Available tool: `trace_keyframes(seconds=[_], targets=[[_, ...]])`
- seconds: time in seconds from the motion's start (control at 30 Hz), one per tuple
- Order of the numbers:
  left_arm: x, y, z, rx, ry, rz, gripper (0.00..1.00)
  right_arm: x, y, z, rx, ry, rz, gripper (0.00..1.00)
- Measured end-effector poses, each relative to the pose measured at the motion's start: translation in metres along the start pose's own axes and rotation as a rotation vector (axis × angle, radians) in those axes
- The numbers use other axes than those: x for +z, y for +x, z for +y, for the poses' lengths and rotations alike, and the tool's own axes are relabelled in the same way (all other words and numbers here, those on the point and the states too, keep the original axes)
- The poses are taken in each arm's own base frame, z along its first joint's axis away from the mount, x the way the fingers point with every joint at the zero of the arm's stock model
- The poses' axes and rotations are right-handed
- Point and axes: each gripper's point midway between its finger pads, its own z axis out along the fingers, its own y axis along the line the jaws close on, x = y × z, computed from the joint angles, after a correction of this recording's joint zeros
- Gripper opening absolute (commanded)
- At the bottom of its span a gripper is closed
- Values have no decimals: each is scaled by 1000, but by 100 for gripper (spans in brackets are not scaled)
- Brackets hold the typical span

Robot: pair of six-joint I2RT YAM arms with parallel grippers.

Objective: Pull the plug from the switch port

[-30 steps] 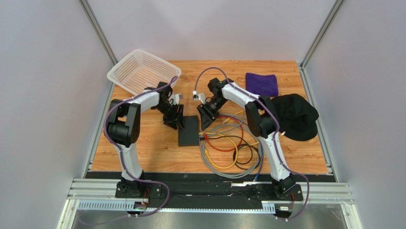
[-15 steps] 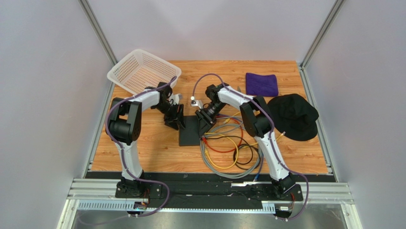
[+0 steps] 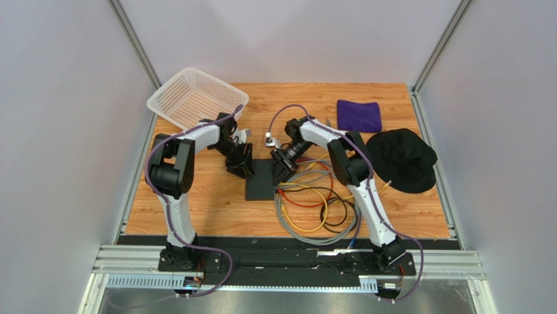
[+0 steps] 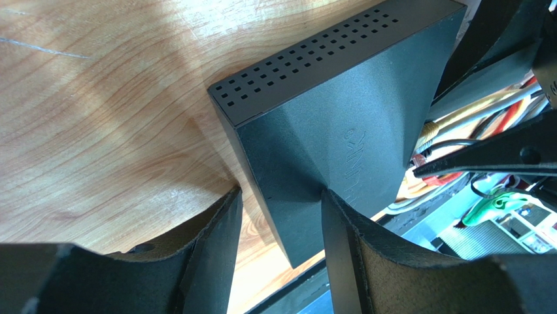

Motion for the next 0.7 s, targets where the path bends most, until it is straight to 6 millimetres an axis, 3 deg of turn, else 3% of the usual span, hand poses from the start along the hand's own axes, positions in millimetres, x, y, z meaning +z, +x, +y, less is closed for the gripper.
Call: trace_keyframes(seconds=[0.07, 0.27, 0.6, 0.7], targets=[[0, 0, 0, 2, 0, 1, 57, -1, 0, 1, 20, -13, -4, 33], [1, 0, -2, 7, -1, 2, 57, 0, -1, -1, 65, -11, -6, 49], [2, 1, -2, 12, -2, 3, 57, -11, -3, -2, 95, 33, -33, 55], [2, 1, -2, 13, -2, 3, 57, -21, -5, -8, 97, 41, -63, 51]])
